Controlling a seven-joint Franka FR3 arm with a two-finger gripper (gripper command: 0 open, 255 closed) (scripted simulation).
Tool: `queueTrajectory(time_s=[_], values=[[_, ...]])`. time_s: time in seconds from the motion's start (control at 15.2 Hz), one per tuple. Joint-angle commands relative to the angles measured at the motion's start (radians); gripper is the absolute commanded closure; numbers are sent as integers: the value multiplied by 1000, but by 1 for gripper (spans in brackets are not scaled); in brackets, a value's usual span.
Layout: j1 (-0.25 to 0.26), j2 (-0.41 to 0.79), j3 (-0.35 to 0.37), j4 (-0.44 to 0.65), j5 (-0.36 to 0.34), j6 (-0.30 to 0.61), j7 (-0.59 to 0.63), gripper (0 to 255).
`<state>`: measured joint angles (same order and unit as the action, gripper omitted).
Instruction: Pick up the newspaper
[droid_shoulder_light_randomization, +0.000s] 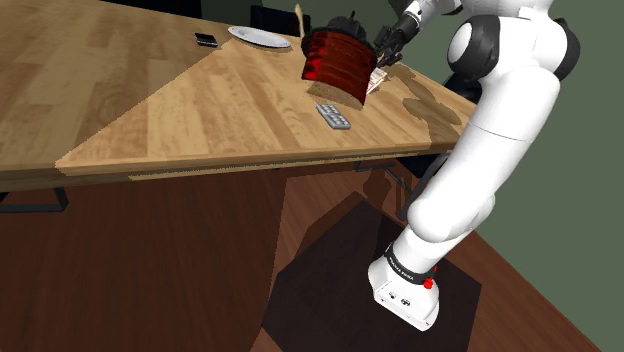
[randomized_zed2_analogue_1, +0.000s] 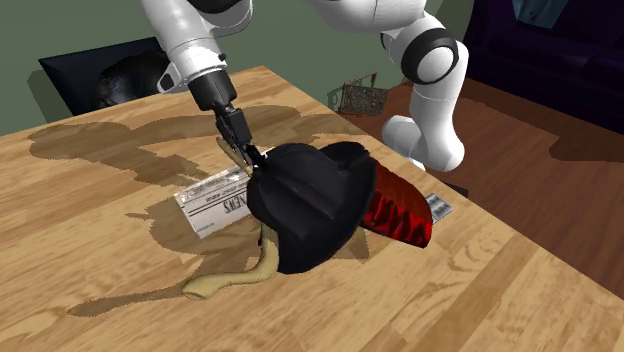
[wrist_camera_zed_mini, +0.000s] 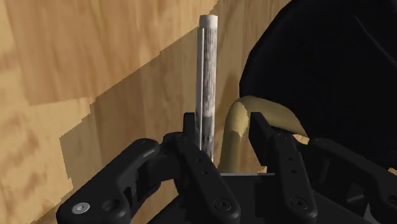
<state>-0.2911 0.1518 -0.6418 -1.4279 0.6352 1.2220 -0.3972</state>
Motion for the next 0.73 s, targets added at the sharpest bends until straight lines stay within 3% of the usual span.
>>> queueTrajectory(time_s=[0.0,0.4,0.66], values=[[3,1,2,-7,-3,2,-1,255],[1,-1,1,-8,-4,0,-3,255],[-10,21,-1,57,17,-44,17,255]])
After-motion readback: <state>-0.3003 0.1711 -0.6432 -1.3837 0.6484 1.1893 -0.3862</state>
